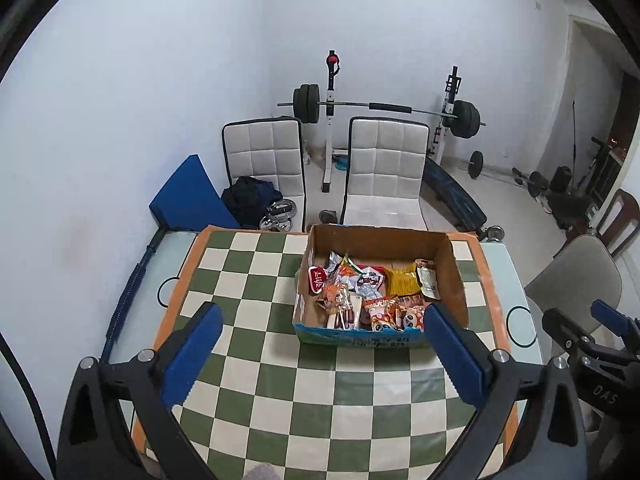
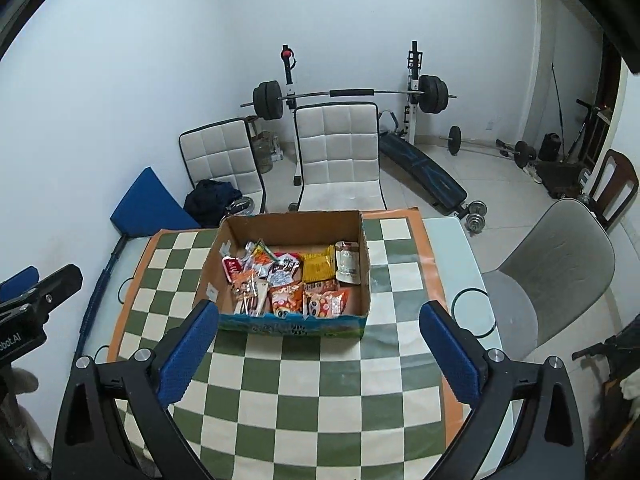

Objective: Organize snacks

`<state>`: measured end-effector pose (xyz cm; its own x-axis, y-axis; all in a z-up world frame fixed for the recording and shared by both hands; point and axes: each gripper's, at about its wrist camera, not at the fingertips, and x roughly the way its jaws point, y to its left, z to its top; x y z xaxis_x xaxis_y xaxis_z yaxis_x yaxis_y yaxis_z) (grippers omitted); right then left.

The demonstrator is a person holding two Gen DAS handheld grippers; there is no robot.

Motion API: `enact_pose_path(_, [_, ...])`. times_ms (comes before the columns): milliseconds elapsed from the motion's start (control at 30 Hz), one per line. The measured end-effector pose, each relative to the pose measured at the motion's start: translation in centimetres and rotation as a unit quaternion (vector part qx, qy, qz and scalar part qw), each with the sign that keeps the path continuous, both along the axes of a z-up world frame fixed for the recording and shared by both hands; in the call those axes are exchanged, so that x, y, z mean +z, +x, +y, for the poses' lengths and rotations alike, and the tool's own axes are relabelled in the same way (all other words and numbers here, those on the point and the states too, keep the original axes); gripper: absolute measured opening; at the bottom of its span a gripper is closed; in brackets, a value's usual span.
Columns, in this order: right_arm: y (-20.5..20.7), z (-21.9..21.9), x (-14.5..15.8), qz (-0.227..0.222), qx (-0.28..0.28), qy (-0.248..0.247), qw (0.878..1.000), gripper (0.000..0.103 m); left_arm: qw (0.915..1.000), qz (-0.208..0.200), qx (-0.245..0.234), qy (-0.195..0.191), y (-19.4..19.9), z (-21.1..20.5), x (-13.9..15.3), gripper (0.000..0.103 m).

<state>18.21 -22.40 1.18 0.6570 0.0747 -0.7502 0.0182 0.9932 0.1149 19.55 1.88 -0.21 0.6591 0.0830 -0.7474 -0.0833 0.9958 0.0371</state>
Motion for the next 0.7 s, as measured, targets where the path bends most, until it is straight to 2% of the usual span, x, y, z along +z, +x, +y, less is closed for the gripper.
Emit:
enact_pose_path(300, [2.6,-0.3,-1.4,-0.002,-0.022,-0.006,1.0,0.103,1.0,0.001,0.001,0.005,1.9,-0.4,-1.4,0.103])
enact_pose_path(700, [3.4,0.4,-1.9,0.004,-0.015,-0.021,1.0,0.103,0.9998,0.02,0.002,0.001,2.7,-0.5,-2.7,0.103])
